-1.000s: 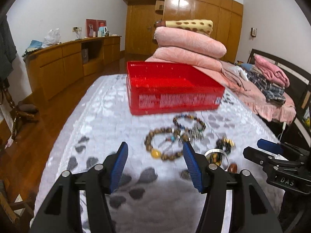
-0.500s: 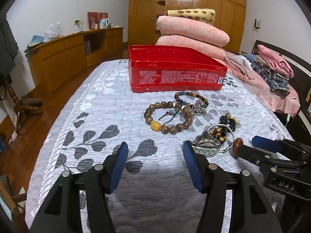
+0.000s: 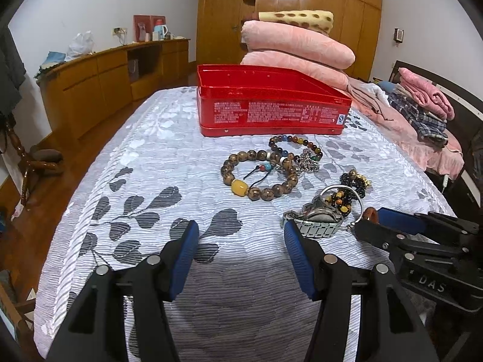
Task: Organize jewelry
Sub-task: 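Grasp the brown wooden ring with the right tool while the left tool approaches the silver watch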
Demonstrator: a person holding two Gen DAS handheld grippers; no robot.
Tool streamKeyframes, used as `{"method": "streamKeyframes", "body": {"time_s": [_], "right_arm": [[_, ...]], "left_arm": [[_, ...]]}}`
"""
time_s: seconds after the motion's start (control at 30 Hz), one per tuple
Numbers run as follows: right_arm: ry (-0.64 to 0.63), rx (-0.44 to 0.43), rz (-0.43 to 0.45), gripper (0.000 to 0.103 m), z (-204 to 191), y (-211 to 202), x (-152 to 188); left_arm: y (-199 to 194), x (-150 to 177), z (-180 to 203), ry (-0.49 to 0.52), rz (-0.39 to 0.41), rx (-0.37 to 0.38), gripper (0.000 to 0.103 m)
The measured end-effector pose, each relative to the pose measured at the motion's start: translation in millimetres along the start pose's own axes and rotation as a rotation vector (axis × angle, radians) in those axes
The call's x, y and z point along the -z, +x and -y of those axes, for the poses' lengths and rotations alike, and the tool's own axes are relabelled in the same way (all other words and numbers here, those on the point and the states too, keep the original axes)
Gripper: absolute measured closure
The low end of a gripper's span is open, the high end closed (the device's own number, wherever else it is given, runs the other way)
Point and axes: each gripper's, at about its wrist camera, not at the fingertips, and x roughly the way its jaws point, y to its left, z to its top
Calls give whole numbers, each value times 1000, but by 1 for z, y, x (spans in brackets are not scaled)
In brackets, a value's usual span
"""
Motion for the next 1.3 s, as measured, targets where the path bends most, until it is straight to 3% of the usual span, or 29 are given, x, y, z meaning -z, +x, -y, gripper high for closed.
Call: {"method": "streamKeyframes", "body": {"time_s": [0.13, 0.83, 1.17, 1.27, 1.3], "right_arm": [[-11, -26, -4, 74, -3, 3, -2], [31, 4, 20, 74, 16, -13, -1], [54, 14, 25, 74, 27, -16, 0], [61, 15, 25, 74, 29, -15, 1], [62, 13, 23, 74, 29, -14, 1]], "left_arm": [[-1, -1, 0, -2, 4, 9, 45], [5, -8, 30, 32, -25, 159, 42], [24, -10, 44, 31, -74, 151, 37], [25, -11, 38, -4, -79, 173, 39], [25, -10, 37, -8, -80, 173, 45]]}}
